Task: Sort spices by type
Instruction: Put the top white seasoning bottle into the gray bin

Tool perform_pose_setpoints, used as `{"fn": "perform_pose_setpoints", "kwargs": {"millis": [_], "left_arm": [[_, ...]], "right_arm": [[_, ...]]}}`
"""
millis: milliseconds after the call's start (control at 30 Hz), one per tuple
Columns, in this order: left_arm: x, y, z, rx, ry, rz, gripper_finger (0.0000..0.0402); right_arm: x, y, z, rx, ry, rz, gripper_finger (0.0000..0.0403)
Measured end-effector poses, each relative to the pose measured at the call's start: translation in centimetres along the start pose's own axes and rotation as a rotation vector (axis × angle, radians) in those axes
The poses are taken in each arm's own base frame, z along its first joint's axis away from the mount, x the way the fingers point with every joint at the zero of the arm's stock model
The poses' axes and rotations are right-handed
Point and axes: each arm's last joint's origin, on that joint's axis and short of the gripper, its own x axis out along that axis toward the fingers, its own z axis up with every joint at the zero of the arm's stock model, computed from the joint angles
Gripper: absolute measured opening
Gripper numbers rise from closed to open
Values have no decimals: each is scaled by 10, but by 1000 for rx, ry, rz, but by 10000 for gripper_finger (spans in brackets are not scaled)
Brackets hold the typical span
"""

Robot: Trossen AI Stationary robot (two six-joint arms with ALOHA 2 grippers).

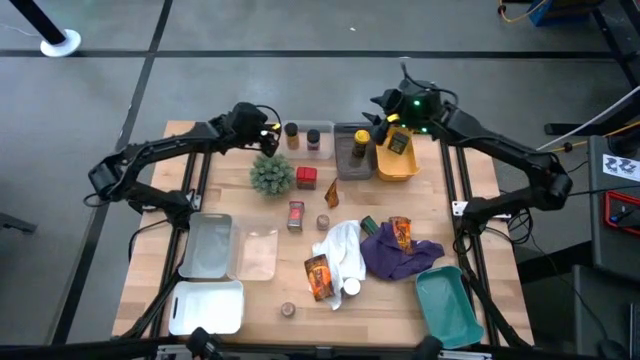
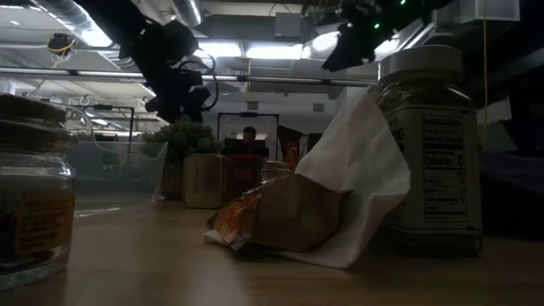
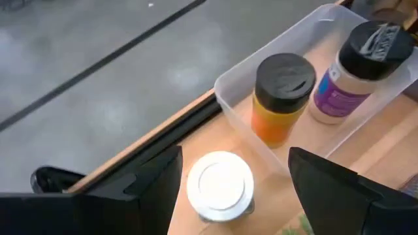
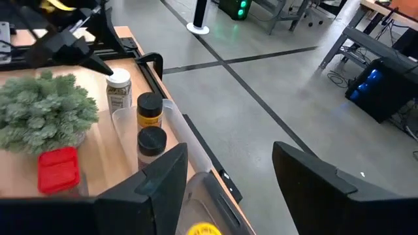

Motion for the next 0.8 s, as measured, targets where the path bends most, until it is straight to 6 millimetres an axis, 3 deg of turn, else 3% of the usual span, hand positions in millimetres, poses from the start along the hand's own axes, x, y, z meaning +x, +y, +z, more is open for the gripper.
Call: {"fn": "perform_pose_setpoints", "kwargs": {"millis": [400,800], "left_arm": [[5,7,-10,-38,67,-10,265],[11,5,-23,-31,69,-14,265]], "right_arm": [[-44,-3,5,-5,-4,-15,225],[-54,-3,4,-4,4,-13,225]]}}
